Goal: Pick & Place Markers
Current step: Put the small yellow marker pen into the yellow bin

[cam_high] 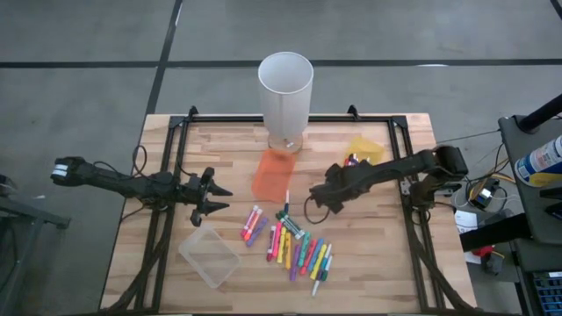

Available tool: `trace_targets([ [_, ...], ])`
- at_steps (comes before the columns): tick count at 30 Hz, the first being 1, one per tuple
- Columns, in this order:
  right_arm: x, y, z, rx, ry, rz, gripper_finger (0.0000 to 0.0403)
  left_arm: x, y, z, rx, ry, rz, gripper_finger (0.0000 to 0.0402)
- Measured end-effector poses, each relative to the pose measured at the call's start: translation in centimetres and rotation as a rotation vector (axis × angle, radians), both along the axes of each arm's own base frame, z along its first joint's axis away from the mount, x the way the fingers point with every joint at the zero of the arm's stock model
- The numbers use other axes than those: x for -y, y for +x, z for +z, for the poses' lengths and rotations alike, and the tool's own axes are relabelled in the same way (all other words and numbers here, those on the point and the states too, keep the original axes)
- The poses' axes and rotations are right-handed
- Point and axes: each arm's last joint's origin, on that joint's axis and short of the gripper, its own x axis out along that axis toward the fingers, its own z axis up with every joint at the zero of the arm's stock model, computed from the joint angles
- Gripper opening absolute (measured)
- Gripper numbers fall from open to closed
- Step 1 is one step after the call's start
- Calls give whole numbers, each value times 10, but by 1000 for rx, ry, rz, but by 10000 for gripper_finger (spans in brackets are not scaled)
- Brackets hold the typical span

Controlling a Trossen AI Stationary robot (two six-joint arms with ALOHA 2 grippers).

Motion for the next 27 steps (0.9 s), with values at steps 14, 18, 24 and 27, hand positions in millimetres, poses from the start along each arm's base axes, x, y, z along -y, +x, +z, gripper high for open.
trace_targets([
  [14,15,-38,13,47,-154,-172,8,0,0,0,0,0,0,174],
  [18,23,-42,-6,23,-149,-197,8,0,0,0,0,0,0,174],
  [24,36,-54,-30,-57,-146,-221,8,0,0,0,0,0,0,174],
  [27,42,-58,-40,-80,-137,-225,8,0,0,0,0,0,0,174],
])
